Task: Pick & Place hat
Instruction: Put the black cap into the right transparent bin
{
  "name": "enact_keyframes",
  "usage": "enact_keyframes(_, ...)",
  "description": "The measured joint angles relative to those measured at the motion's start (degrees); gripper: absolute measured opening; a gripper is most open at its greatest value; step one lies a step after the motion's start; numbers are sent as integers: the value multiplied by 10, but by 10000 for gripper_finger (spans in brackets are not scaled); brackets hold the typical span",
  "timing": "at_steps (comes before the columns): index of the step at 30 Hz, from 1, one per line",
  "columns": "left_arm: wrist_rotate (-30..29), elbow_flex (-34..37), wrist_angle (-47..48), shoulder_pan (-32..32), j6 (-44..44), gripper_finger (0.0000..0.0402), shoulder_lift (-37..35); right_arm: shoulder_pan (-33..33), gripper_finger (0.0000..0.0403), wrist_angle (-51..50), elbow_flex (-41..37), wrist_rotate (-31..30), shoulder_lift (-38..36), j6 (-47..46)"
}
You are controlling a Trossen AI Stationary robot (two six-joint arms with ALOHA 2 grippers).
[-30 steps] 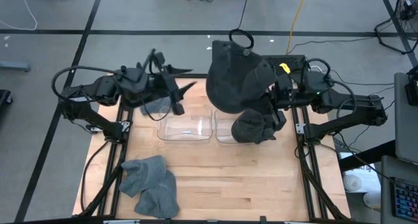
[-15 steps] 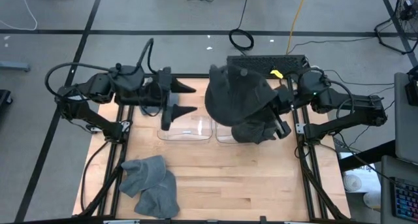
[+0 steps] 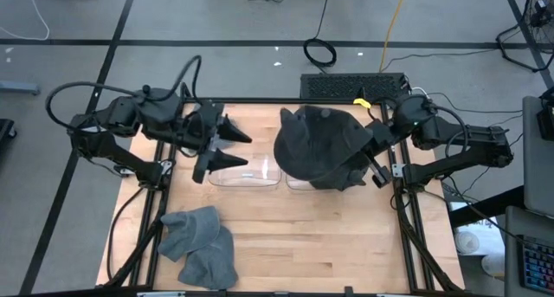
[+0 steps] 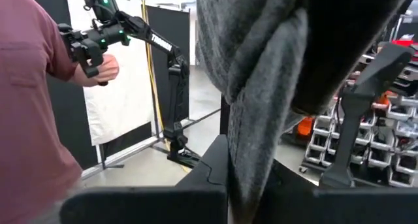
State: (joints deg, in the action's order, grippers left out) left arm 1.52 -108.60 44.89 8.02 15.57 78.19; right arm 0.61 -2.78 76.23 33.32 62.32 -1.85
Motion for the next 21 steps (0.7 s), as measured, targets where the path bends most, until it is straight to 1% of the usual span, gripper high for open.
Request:
enact_keyframes(6, -1, 0, -26, -11, -14, 280, 7, 0, 0, 40, 0, 0, 20, -2)
enact_keyframes(12, -1, 1, -49, -25, -13, 280, 6, 0, 0, 50, 0, 0, 33, -1)
enact_keyframes(18, 0, 15, -78, -25, -7, 280, 6, 0, 0, 69, 0, -1, 42, 6)
enact_keyframes(21, 4, 28, -93, -25, 0, 280, 7, 0, 0, 96, 0, -1, 48, 11)
